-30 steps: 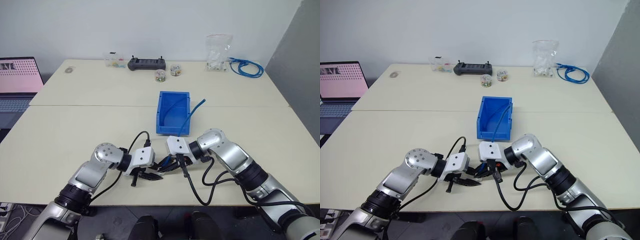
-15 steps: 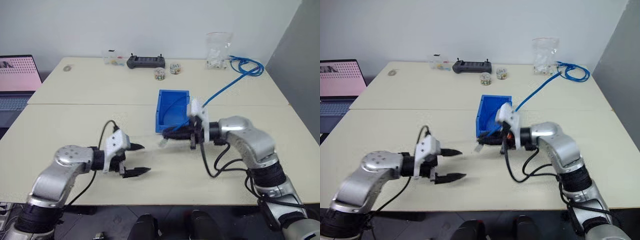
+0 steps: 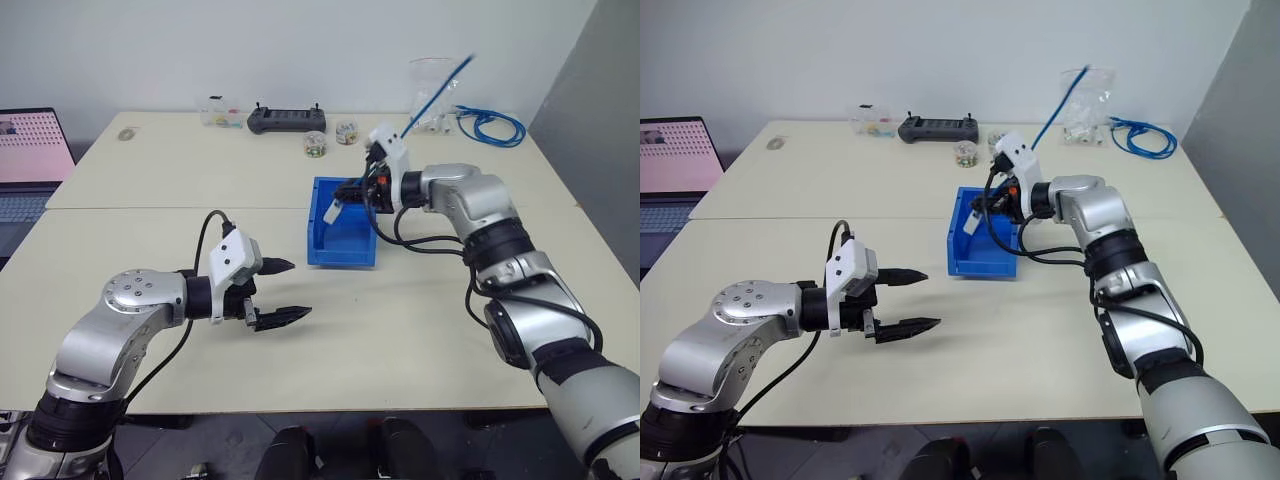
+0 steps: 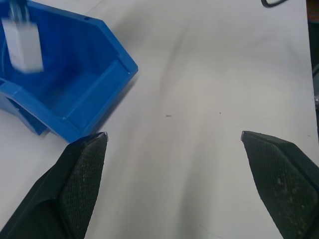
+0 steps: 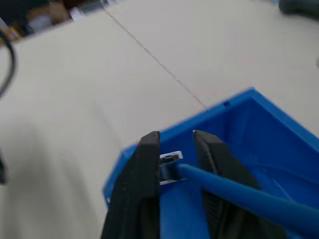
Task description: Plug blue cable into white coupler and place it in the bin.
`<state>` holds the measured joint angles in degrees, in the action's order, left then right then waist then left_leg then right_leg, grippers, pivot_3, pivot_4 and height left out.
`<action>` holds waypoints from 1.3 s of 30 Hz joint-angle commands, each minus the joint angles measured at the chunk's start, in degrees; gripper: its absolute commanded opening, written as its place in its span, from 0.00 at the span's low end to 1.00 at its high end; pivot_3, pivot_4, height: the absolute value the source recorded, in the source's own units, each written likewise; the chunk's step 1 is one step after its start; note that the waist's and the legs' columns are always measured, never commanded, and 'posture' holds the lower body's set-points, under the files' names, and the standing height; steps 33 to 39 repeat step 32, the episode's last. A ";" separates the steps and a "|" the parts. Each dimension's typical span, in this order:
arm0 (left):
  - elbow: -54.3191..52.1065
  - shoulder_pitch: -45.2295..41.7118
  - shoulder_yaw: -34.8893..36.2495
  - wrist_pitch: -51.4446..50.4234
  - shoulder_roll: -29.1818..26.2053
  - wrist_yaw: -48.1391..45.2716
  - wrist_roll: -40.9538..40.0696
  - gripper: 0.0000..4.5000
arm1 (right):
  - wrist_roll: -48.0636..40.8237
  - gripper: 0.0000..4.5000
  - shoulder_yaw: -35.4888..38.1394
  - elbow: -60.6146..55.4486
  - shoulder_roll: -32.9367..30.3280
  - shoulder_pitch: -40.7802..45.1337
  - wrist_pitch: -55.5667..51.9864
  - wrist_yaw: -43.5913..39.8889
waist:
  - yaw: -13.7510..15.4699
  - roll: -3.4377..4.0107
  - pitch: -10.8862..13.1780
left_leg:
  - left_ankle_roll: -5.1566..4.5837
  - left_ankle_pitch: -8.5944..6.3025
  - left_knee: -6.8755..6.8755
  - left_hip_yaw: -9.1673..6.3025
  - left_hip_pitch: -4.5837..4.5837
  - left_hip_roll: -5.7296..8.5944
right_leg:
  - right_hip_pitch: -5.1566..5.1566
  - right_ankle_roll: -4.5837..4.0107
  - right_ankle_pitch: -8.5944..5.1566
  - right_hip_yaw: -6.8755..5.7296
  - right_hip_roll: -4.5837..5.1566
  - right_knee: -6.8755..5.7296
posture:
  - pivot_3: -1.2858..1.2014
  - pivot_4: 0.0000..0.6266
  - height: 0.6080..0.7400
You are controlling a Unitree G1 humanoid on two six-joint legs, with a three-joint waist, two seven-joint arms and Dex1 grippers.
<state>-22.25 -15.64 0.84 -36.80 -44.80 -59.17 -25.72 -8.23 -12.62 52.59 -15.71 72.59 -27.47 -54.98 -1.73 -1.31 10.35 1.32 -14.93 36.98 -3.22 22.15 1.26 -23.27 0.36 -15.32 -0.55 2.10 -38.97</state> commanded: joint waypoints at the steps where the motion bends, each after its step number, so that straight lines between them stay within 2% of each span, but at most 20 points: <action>1: 0.07 -0.91 -0.30 2.07 -0.34 -0.14 0.20 1.00 | 4.38 0.49 -1.12 5.31 -4.31 3.67 6.24 -5.57 | 0.25 0.00 0.04 | 0.00 0.00 0.00 -0.01 0.09 0.03 | -0.02 0.00 0.00 -0.02 0.04 0.05 | 0.52 0.24 1.00; 7: 1.35 -1.18 0.14 3.13 -0.50 -0.56 -0.18 1.00 | 5.42 0.83 -1.12 2.62 -10.35 3.00 5.92 -15.62 | 0.03 0.00 0.04 | 0.01 0.00 0.07 -0.01 0.57 0.10 | -0.33 0.02 0.01 -0.02 0.13 0.22 | 0.52 0.24 1.00; 10: 2.64 -1.19 0.67 4.18 -0.47 0.03 0.35 1.00 | 2.14 0.98 0.15 -9.20 -14.36 -1.69 -0.15 -20.82 | -0.33 0.03 0.06 | 0.01 0.00 0.04 0.00 0.56 0.02 | -0.41 0.01 0.00 -0.02 0.08 0.09 | 0.52 0.24 1.00; 11: 3.16 -1.23 1.01 4.60 -0.17 1.07 0.88 1.00 | 0.59 0.99 0.85 -16.13 -16.34 -5.38 -2.63 -21.74 | -0.25 0.03 0.06 | 0.00 0.00 0.03 -0.03 0.55 0.01 | -0.41 0.01 0.00 -0.04 0.07 0.06 | 0.52 0.24 1.00; 15: 5.11 -1.45 2.48 3.46 0.77 5.43 1.50 1.00 | -4.28 0.99 6.19 -41.20 -21.56 -21.27 -8.52 -18.28 | 0.34 0.02 0.06 | -0.01 -0.01 0.09 -0.19 0.56 0.00 | -0.34 0.02 -0.01 -0.17 0.06 0.03 | 0.52 0.24 1.00; 19: 4.25 -0.59 4.62 2.44 -0.12 7.98 1.35 1.00 | -9.13 0.99 16.20 -57.57 -19.13 -33.41 -15.67 -6.47 | 0.16 0.03 0.10 | -0.02 0.00 0.25 -0.18 0.57 0.04 | -0.30 0.09 0.04 -0.12 0.08 -0.02 | 0.52 0.24 1.00; 24: 6.65 -1.99 7.77 1.55 0.34 11.85 1.12 1.00 | -14.06 0.99 22.25 -75.05 -18.84 -46.10 -22.85 1.40 | 0.32 0.02 0.10 | -0.01 0.00 0.22 -0.24 0.49 0.04 | -0.24 0.11 0.05 -0.16 0.05 -0.03 | 0.52 0.24 1.00; 28: 7.19 -1.57 8.11 1.58 1.04 14.57 2.12 1.00 | -15.16 0.99 23.52 -81.98 -20.72 -49.51 -26.07 5.97 | 0.13 0.02 0.10 | -0.01 0.01 0.23 -0.18 0.41 0.04 | -0.19 0.14 0.04 -0.12 0.04 -0.03 | 0.52 0.24 1.00; 32: 7.78 -1.93 8.17 0.56 2.66 17.28 1.80 1.00 | -16.61 0.99 24.42 -83.33 -20.36 -49.81 -27.99 9.64 | 0.12 0.01 0.10 | -0.02 0.01 0.23 -0.16 0.34 0.03 | -0.12 0.20 0.04 -0.10 0.02 0.00 | 0.52 0.24 1.00; 39: 7.78 -1.93 8.17 0.56 2.66 17.28 1.80 1.00 | -16.61 0.99 24.42 -83.33 -20.36 -49.81 -27.99 9.64 | 0.12 0.01 0.10 | -0.02 0.01 0.23 -0.16 0.34 0.03 | -0.12 0.20 0.04 -0.10 0.02 0.00 | 0.52 0.24 1.00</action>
